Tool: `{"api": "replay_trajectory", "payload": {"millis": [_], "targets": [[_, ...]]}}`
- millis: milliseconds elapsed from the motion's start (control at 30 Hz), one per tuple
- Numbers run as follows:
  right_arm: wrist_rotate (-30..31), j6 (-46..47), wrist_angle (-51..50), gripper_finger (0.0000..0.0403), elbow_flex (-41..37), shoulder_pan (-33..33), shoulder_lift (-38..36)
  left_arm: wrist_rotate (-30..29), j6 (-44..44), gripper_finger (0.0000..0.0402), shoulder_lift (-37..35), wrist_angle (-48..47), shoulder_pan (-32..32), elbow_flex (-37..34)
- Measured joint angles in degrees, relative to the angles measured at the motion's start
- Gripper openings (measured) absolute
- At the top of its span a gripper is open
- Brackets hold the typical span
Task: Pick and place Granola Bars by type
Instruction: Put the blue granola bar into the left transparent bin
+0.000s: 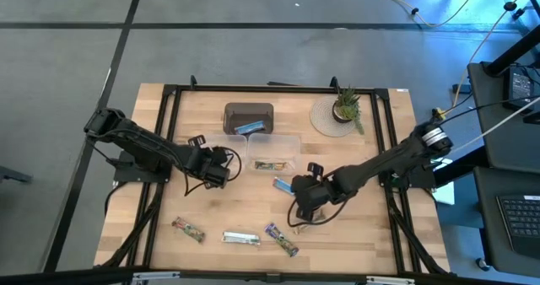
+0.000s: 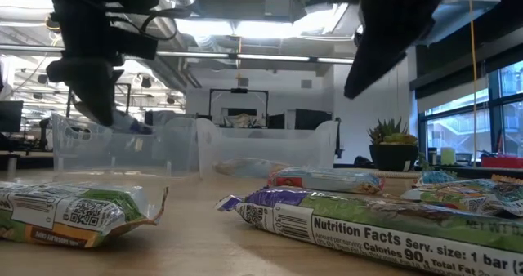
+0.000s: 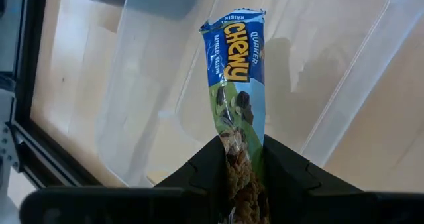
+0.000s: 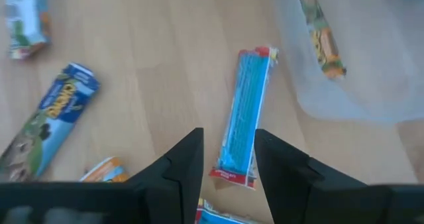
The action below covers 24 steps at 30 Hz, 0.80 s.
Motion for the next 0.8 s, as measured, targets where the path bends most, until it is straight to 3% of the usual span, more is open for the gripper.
{"api": "replay_trajectory", "payload": {"millis": [633, 800], "targets": [[1.7, 1.7, 3.1, 0.0141, 0.0, -0.5, 5.6, -2.6, 0.0, 0.0082, 0.0, 0.7, 0.0, 0.0], [0.8, -0.8, 3.0, 0.0185, 0.0, -1.0, 5.5, -2.5, 0.0, 0.0082, 0.0, 0.7, 0.0, 0.0]]}}
